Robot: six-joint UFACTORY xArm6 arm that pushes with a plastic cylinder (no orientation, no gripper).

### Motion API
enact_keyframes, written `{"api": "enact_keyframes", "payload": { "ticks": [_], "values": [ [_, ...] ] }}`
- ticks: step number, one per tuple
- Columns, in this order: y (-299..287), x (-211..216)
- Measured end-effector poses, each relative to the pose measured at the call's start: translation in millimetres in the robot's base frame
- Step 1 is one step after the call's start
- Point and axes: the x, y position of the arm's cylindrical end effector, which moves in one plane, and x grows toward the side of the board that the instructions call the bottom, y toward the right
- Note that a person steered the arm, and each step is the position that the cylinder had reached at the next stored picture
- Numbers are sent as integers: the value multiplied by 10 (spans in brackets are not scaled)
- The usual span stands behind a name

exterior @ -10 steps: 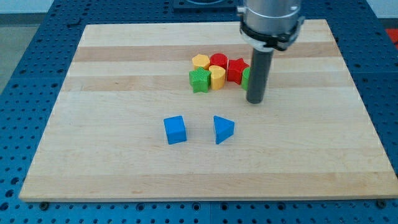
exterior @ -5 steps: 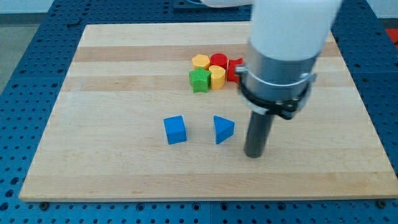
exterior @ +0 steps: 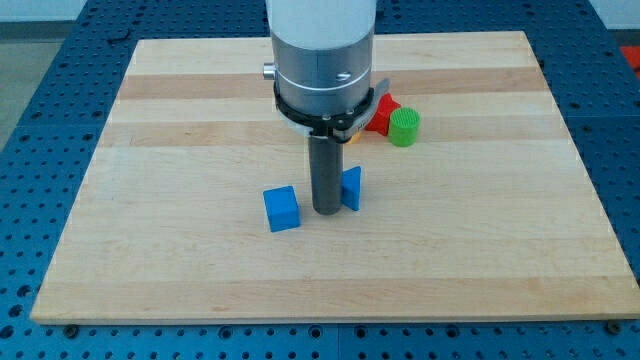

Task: Move the blue triangle towards the group of blocks

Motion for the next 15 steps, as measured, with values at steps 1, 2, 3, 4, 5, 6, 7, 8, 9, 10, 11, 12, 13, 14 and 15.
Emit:
{"api": "enact_keyframes", "payload": {
  "ticks": [1,2,3,4,5,6,7,8,9,10,11,12,13,14,15],
  "values": [
    [0,-151],
    [6,-356],
    [6,-450],
    [6,-345],
    [73,-85],
    [311,-54],
    [534,-188],
    [663,-268],
    [723,-268],
    [738,-268],
    [738,-268],
    [706,-268],
    [653,-324],
    [631,-483],
    [631,-474]
  ]
}}
